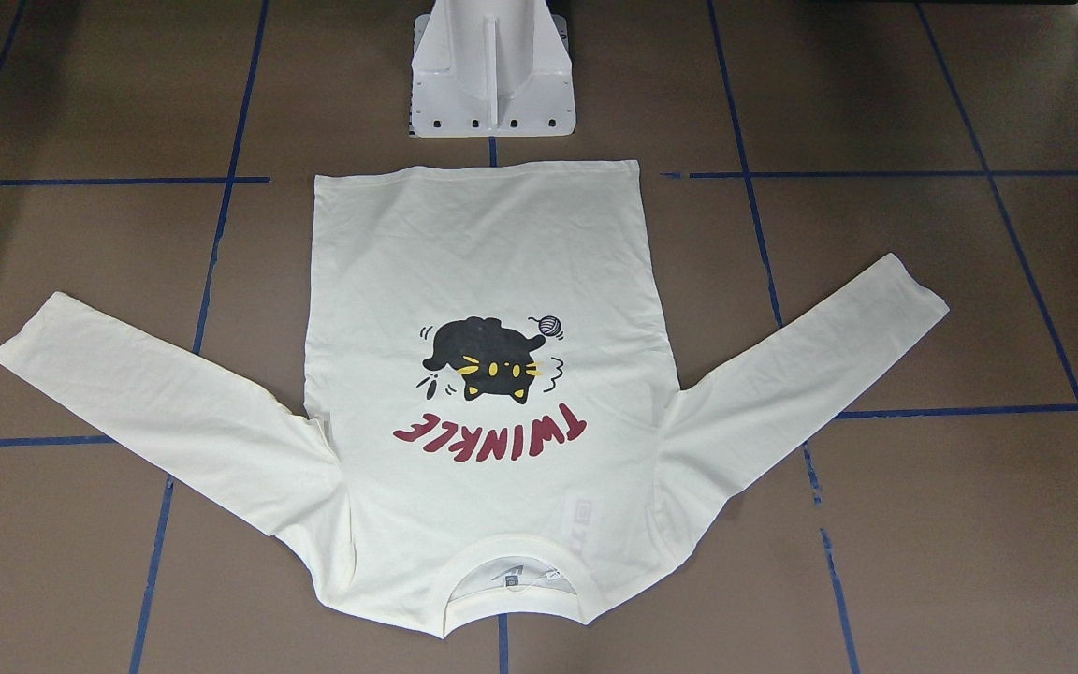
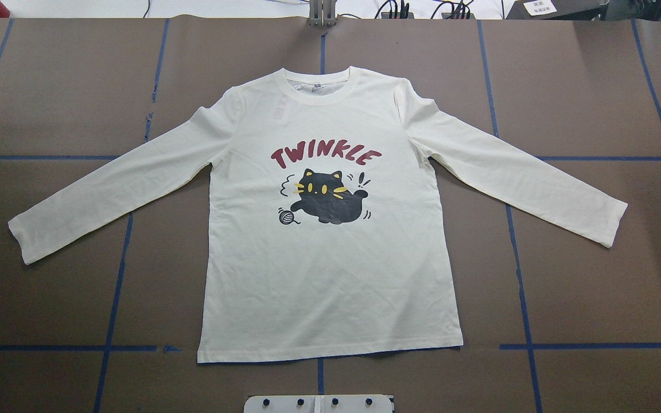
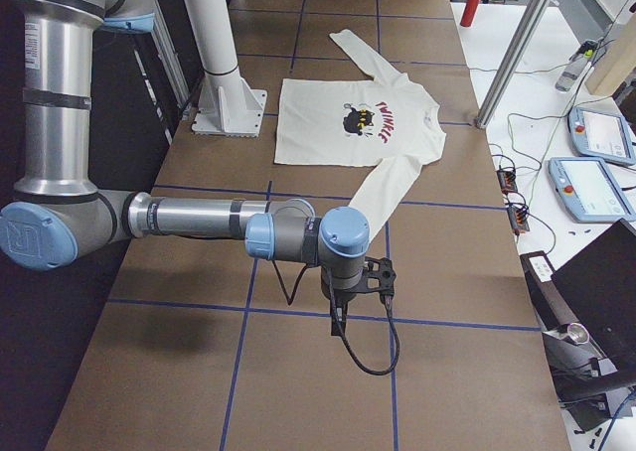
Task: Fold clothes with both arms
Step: 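Move the right gripper toward the sleeve cuff nearest it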
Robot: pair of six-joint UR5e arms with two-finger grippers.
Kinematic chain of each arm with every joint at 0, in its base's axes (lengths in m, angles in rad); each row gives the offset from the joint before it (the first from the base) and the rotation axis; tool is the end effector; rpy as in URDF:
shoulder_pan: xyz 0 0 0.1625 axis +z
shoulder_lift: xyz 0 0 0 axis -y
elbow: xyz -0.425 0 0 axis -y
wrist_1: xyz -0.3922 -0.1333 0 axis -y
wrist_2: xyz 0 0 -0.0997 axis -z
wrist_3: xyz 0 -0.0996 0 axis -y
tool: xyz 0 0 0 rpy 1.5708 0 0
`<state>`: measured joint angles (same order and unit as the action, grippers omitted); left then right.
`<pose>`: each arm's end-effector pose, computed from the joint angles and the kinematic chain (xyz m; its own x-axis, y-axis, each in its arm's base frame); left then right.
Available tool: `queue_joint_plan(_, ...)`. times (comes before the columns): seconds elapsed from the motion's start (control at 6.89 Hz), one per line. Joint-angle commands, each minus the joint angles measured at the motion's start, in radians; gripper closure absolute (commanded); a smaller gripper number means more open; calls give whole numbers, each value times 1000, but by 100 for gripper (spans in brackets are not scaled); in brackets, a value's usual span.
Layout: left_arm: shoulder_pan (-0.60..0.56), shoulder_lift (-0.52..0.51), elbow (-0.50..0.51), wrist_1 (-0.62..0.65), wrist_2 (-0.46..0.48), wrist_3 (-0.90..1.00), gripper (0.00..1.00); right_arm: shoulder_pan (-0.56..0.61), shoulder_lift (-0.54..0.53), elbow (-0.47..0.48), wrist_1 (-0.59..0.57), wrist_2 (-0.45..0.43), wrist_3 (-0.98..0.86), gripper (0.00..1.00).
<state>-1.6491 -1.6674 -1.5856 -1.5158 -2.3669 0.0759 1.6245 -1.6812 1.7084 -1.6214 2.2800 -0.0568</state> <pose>-0.1037 -0.5277 0.6059 0.7044 0.0610 -0.7072 0.0248 0.9936 0.1103 0.0921 -0.4388 0.6521 0.7588 -0.0008 0.6513 -0.0106 0.9999 0.0136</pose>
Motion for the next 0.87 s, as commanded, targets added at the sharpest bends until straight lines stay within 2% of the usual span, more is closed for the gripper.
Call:
queue_joint_plan(0.0,23,0,-14,2,0,-1,0,0,0,28,-2,3,0,0)
queue_joint_plan(0.29,57,2,-11,-1,6,1,0,-12,11,69,-3,3,2,0)
queue_joint_plan(0.44,130,-6,-14,-3,11,-8,0,-49,52,82,3,1,11,0)
queue_joint_plan(0.58,132,-27,-11,-86,-3,-19,0,-84,133,70,81,-8,17,0)
queue_joint_plan(0.73,132,-49,-8,-203,17,-118,0,-86,133,68,133,-4,20,0)
